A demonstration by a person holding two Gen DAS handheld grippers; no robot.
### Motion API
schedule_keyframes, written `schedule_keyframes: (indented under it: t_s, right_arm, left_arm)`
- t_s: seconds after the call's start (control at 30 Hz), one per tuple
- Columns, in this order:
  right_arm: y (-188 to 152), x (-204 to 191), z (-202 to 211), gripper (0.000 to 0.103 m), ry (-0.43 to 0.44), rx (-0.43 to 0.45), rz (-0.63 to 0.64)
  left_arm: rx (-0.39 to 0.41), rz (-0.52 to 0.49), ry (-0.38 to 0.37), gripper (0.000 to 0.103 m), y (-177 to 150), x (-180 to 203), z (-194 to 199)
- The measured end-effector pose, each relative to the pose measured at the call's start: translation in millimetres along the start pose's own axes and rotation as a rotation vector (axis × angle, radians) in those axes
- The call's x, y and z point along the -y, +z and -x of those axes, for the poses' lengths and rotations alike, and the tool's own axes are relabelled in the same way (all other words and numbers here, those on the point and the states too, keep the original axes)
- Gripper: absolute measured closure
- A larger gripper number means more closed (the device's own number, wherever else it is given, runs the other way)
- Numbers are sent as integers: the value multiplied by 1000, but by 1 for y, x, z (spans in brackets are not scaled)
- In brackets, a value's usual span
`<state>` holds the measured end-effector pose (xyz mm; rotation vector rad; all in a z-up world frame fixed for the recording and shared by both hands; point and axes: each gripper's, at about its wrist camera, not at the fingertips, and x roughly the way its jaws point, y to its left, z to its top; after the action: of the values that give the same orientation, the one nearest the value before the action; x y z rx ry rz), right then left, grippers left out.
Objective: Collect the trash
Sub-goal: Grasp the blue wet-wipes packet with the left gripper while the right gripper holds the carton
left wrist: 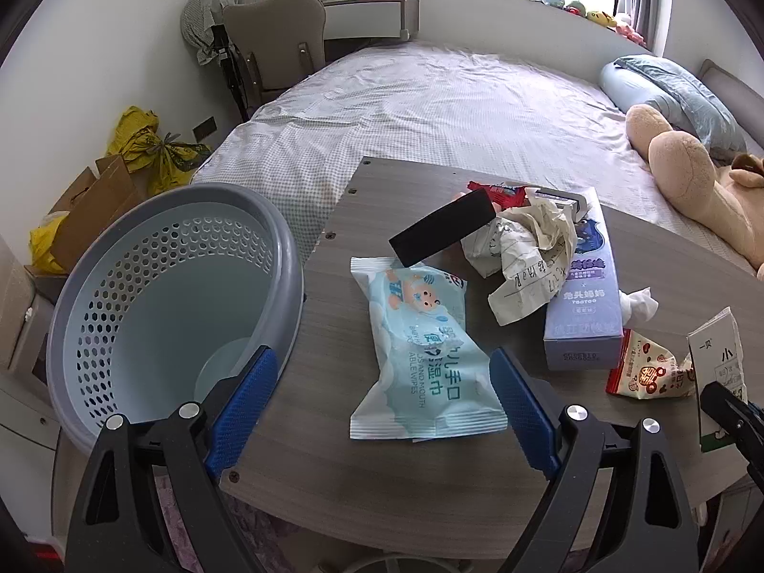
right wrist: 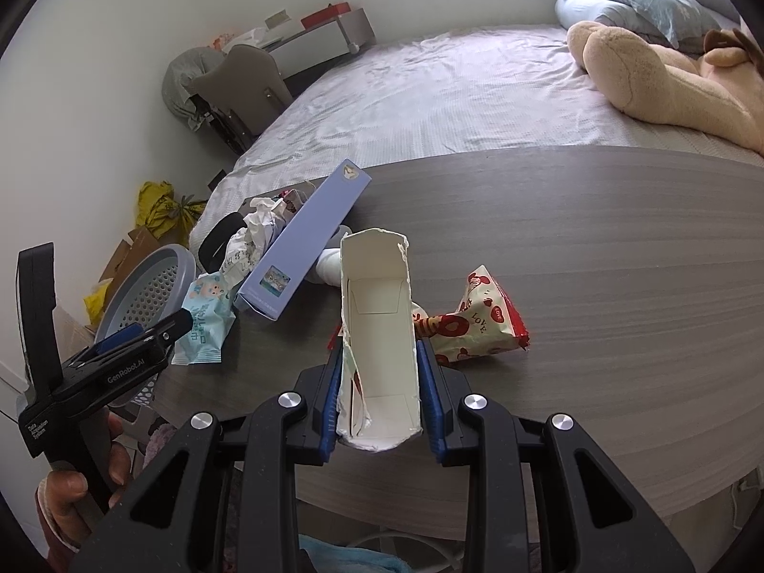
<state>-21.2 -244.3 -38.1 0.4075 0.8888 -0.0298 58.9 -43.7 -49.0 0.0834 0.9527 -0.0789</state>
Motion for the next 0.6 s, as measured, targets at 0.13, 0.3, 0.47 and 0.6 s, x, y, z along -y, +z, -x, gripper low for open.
schedule_keyframes:
  t_s: [0.13,0.3,0.47,0.6]
  right_arm:
    - [0,5,0,74,-3,6,-14]
    - [1,9,-3,74,-5,2,-29]
    - [1,9,-4,73,-2,1,-30]
    - [1,9,-4,73,1,0,-32]
  left_arm:
    - [-20,-2,1,17,5,3,-14]
    - [-38,-5,10,17,7,6,-26]
    - [-60,-13,25,17,5,7,-37]
    - [-74,-6,14,17,4,4,-42]
